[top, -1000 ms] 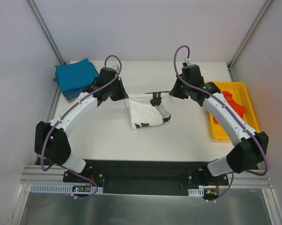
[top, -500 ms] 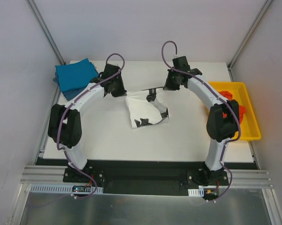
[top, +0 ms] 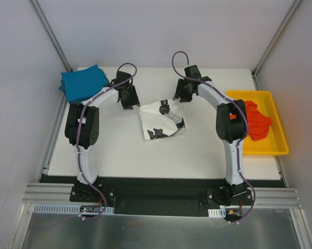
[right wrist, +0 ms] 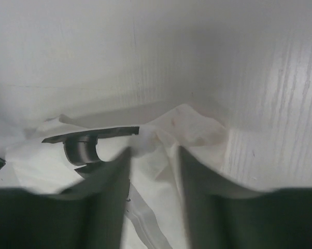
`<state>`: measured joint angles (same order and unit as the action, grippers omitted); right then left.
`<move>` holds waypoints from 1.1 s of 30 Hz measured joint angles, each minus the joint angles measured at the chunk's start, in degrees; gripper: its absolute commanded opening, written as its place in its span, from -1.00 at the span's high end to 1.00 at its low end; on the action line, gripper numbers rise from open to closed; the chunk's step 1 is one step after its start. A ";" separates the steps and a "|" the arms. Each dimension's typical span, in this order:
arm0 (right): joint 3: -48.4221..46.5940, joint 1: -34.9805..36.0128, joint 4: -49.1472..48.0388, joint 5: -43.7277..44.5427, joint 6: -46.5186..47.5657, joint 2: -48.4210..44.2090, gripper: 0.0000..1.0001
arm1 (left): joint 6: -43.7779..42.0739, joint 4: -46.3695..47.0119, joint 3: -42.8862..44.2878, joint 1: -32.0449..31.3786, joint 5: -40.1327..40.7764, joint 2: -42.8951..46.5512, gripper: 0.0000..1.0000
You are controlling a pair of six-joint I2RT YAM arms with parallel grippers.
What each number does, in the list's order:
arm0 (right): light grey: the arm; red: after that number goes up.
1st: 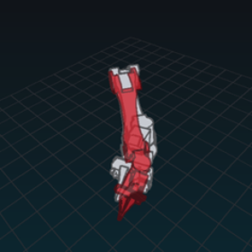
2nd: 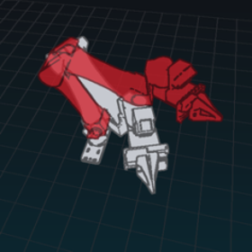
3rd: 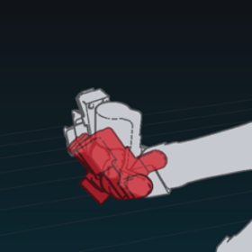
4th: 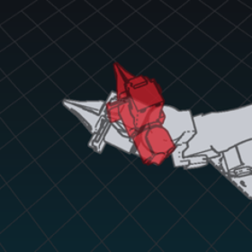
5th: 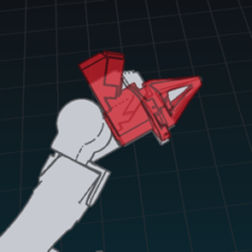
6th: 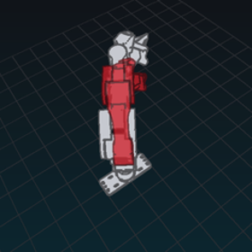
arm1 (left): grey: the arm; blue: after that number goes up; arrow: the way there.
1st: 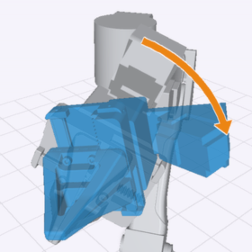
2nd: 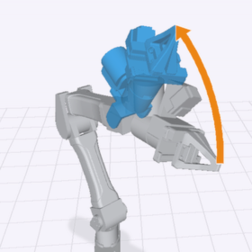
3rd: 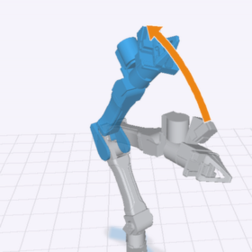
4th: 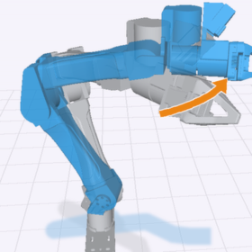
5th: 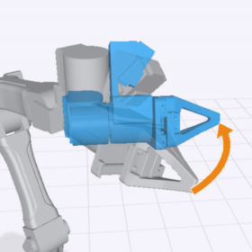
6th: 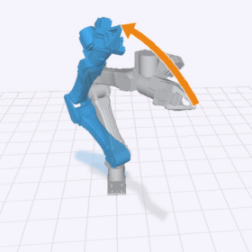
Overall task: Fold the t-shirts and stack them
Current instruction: Fold the long partially folded tshirt into a neat square
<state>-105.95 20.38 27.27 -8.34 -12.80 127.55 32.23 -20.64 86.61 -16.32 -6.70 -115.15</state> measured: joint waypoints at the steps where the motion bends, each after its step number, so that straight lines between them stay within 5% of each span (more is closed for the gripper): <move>1: -1.16 -0.15 0.13 -0.24 -0.02 1.03 -0.98 | -0.13 -0.17 0.17 0.33 -0.63 -0.04 -0.86; 2: -2.01 -0.31 0.35 -0.55 0.33 1.66 -0.93 | -0.24 -0.28 0.37 0.55 -1.05 -0.04 -0.98; 7: -1.88 -0.59 0.70 -2.05 1.03 0.70 -0.93 | 0.00 -0.26 0.96 1.14 -3.74 1.16 -0.99; 18: 18.95 0.28 -7.67 -14.01 -2.10 -19.17 -0.93 | 0.42 4.46 -5.14 -2.21 -13.44 12.76 -0.99; 33: 28.50 0.98 -18.91 -22.14 -9.31 -11.39 -0.96 | 1.18 13.53 -14.25 -2.97 -29.46 4.37 -0.99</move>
<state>-77.45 21.37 8.36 -30.48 -22.11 116.16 33.41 -7.11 72.36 -19.29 -36.16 -110.78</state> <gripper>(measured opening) 0.968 0.992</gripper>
